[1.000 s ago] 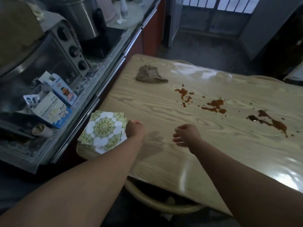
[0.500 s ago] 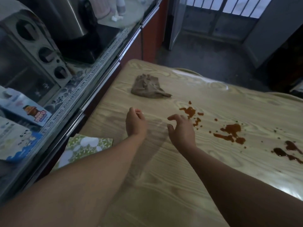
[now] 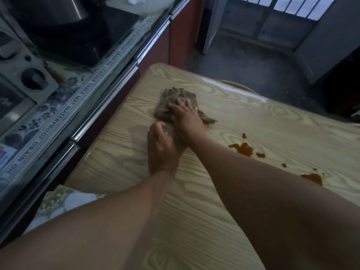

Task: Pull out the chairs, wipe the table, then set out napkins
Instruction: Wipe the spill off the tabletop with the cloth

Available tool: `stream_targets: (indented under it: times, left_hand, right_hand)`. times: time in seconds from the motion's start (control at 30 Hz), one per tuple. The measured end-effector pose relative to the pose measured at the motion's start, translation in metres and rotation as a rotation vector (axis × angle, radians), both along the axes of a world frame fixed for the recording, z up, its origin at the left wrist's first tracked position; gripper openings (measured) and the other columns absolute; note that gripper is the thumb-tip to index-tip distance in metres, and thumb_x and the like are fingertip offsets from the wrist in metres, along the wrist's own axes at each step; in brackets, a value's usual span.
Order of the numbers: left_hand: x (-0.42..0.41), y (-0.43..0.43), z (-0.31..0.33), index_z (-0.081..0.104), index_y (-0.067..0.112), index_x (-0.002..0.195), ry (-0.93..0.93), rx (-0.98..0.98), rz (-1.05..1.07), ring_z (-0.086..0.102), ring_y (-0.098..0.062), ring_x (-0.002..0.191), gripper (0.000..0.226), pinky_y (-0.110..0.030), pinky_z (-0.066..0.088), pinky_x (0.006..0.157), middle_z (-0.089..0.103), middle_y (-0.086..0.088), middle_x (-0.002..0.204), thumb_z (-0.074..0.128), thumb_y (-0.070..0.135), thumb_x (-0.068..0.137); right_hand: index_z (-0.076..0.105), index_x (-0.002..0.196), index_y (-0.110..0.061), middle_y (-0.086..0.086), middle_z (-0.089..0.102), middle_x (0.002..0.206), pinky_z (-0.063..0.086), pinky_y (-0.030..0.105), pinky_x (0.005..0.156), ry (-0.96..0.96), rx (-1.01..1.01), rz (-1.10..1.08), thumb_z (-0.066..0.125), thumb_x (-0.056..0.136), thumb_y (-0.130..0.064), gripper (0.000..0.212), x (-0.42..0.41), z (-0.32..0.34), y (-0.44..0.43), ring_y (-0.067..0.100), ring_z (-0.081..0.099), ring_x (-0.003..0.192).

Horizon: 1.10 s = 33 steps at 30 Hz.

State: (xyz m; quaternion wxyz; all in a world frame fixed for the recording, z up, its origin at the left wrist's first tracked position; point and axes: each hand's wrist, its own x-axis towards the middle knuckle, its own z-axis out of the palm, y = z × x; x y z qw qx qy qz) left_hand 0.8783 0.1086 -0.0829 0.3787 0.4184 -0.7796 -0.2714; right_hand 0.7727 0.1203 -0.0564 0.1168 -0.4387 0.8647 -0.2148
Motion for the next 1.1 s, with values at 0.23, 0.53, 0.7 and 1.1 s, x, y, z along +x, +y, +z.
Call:
stream_targets:
  times: [0.23, 0.53, 0.7, 1.1]
  left_hand:
    - [0.000, 0.003, 0.000, 0.058, 0.009, 0.097, -0.220, -0.168, -0.039, 0.056, -0.035, 0.083, 0.014, -0.042, 0.044, 0.073, 0.061, -0.013, 0.091, 0.047, 0.016, 0.091]
    - [0.004, 0.007, 0.005, 0.055, 0.018, 0.098, -0.359, -0.230, -0.201, 0.056, -0.032, 0.090, 0.019, -0.042, 0.043, 0.077, 0.061, -0.006, 0.098, 0.044, 0.031, 0.088]
    - [0.003, 0.013, 0.009, 0.055, 0.021, 0.098, -0.393, -0.258, -0.277, 0.056, -0.031, 0.090, 0.021, -0.041, 0.041, 0.077, 0.061, -0.005, 0.098, 0.042, 0.033, 0.086]
    - [0.000, 0.032, 0.010, 0.057, 0.016, 0.091, -0.434, -0.204, -0.387, 0.056, -0.035, 0.092, 0.019, -0.042, 0.041, 0.080, 0.061, -0.012, 0.096, 0.043, 0.027, 0.085]
  right_hand:
    - [0.013, 0.152, -0.039, -0.004, -0.007, 0.162, -0.009, 0.045, 0.119, 0.038, 0.228, -0.168, 0.022, 0.102, -0.036, 0.050, -0.043, -0.006, 0.016, 0.026, -0.016, 0.148]
    - [0.017, 0.150, -0.040, -0.005, -0.009, 0.162, -0.011, 0.046, 0.119, -0.016, 0.243, -0.348, 0.026, 0.101, -0.035, 0.050, -0.052, -0.001, 0.103, 0.024, -0.019, 0.147]
    - [0.019, 0.149, -0.042, -0.007, -0.007, 0.162, -0.010, 0.044, 0.118, -0.016, 0.213, -0.254, 0.032, 0.101, -0.032, 0.051, -0.027, 0.000, 0.149, 0.024, -0.018, 0.147]
    - [0.059, 0.127, -0.029, -0.006, 0.032, 0.155, -0.002, 0.050, 0.120, -0.016, 0.153, -0.142, 0.050, 0.091, -0.030, 0.037, 0.052, 0.044, 0.223, 0.026, 0.003, 0.150]
